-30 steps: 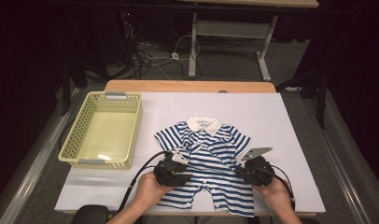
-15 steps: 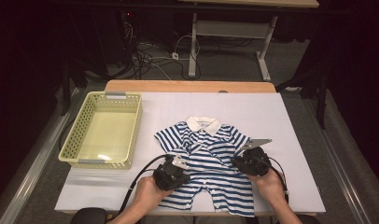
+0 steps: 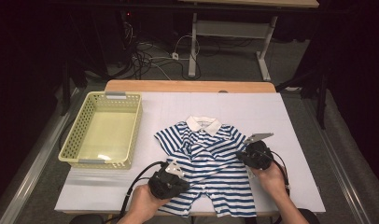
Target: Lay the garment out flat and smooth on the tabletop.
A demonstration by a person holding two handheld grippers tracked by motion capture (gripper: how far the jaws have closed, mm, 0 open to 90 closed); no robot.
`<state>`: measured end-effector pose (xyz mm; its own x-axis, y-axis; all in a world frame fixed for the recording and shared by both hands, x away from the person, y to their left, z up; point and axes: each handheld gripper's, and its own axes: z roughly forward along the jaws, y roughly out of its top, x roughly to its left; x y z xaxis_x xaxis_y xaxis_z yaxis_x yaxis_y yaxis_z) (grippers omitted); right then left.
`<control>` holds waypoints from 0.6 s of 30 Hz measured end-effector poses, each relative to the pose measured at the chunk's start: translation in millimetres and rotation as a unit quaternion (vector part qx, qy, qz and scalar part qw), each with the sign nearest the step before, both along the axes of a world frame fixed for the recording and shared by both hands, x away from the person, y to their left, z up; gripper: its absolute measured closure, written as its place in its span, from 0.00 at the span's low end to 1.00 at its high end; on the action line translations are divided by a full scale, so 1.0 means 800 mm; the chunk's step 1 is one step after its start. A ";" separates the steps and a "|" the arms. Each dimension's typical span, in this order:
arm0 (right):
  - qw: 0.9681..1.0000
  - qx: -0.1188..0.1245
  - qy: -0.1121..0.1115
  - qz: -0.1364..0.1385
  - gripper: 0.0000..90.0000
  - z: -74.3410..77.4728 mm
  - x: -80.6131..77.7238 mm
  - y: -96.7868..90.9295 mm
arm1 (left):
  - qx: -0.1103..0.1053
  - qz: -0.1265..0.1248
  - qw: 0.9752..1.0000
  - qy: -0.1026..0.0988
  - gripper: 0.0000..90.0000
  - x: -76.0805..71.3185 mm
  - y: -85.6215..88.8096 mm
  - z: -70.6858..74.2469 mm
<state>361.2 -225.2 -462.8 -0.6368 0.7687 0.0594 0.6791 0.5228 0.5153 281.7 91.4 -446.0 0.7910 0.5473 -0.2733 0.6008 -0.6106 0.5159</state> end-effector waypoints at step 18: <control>0.999 0.025 0.030 -0.013 0.78 -0.004 -0.031 -0.014 | 0.033 0.075 0.997 -0.003 0.74 0.056 0.028 -0.025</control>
